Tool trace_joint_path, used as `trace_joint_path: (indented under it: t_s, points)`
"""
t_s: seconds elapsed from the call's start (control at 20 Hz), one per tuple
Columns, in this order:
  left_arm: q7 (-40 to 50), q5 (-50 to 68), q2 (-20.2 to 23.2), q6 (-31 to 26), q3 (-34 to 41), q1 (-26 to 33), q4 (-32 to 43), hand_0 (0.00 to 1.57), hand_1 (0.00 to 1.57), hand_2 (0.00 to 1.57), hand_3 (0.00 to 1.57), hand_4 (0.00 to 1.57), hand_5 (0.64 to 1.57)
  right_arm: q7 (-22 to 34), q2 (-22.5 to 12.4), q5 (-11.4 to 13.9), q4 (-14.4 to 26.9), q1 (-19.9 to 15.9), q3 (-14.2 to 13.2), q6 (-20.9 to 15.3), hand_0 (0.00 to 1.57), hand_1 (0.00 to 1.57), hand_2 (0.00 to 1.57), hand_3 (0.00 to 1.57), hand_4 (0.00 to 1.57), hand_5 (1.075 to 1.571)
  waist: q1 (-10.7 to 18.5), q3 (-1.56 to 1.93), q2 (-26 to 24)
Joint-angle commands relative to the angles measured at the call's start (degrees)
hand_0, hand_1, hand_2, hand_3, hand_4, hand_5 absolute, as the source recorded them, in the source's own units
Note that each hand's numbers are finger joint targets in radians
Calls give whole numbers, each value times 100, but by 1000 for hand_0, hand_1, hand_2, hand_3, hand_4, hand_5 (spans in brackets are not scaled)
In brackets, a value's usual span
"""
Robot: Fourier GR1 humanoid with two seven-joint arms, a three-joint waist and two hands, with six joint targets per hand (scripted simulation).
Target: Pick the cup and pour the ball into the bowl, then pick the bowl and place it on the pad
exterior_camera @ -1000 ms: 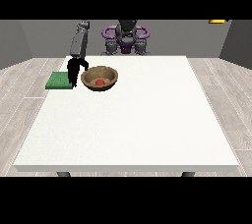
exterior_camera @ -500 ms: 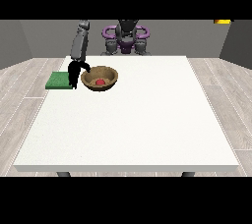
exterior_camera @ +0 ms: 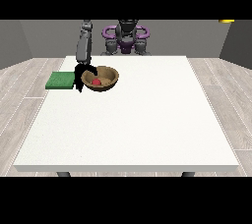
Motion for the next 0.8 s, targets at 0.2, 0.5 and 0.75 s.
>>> trace_joint_path:
  t_s: [0.2,0.5,0.75]
  points:
    - [-29,373,324,-307,260,-112,-68,0,0,0,0,1024,1537,386,-345,329,557,540,-45,-935,1571,1571,1571,1545,913,1470,298,68,531]
    - [112,441,353,-247,273,-185,-58,0,0,0,0,1129,1517,621,-777,552,304,770,103,-1354,1571,1571,1571,1424,948,1530,295,58,405]
    - [-1,429,136,-365,227,227,184,0,0,0,0,1186,1526,1329,-1216,736,-110,732,341,-1746,1571,1571,1571,1248,1012,1546,284,36,-78]
